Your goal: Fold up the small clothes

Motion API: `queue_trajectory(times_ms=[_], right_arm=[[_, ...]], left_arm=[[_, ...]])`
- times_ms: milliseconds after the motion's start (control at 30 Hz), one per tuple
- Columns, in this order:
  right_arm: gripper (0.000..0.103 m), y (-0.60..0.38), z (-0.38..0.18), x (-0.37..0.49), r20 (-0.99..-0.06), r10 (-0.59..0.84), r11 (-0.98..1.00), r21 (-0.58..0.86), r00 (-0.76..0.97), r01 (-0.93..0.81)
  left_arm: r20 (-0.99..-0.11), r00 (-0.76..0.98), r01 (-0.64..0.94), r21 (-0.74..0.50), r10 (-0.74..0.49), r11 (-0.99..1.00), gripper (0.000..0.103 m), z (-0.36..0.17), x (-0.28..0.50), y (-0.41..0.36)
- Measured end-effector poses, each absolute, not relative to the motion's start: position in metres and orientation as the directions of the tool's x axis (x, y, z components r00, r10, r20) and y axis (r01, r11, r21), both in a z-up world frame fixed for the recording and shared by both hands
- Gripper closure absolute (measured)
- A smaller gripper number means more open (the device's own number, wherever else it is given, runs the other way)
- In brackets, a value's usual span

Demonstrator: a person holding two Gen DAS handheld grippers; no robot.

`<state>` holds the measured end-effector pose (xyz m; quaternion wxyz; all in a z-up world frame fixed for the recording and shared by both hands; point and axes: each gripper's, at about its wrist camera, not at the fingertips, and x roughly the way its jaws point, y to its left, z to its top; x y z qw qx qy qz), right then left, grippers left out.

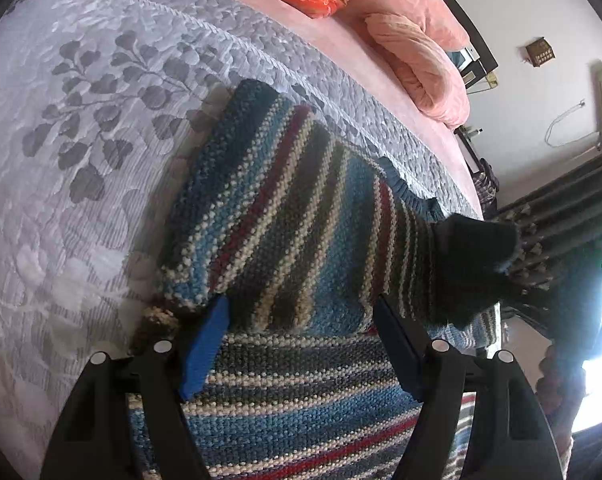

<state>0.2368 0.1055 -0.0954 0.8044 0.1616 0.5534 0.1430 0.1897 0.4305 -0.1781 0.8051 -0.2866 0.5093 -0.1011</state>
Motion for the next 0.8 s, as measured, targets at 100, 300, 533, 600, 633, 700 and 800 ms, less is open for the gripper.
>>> queue_trajectory(times_ms=[100, 300, 533, 600, 633, 700, 800], right_arm=[[0.093, 0.069, -0.094, 0.231, -0.853, 0.359, 0.922, 0.388, 0.379, -0.001], [0.094, 0.014, -0.122, 0.231, -0.896, 0.285, 0.936, 0.336, 0.341, 0.101], [0.073, -0.021, -0.145, 0.217, -0.850, 0.419, 0.858, 0.485, 0.318, 0.168], [0.053, -0.025, -0.144, 0.218, -0.828, 0.446, 0.834, 0.522, 0.339, 0.180], [0.045, -0.022, -0.144, 0.221, -0.831, 0.444, 0.834, 0.520, 0.336, 0.184], [0.046, -0.014, -0.151, 0.229, -0.845, 0.442, 0.844, 0.506, 0.301, 0.180], [0.081, 0.001, -0.167, 0.238, -0.874, 0.433, 0.863, 0.473, 0.222, 0.180]], left_arm=[[-0.768, 0.459, -0.127, -0.554, -0.447, 0.823, 0.028, -0.178, 0.191, 0.430], [-0.780, 0.454, -0.124, -0.533, -0.430, 0.837, 0.028, -0.178, 0.193, 0.428], [-0.808, 0.439, -0.144, -0.496, -0.394, 0.856, 0.027, -0.168, 0.198, 0.421], [-0.786, 0.467, -0.127, -0.514, -0.406, 0.849, 0.027, -0.155, 0.198, 0.415], [-0.777, 0.474, -0.109, -0.519, -0.414, 0.848, 0.027, -0.149, 0.199, 0.409], [-0.773, 0.471, -0.069, -0.514, -0.426, 0.855, 0.027, -0.143, 0.204, 0.395], [-0.790, 0.428, -0.014, -0.491, -0.438, 0.871, 0.026, -0.146, 0.214, 0.370]])
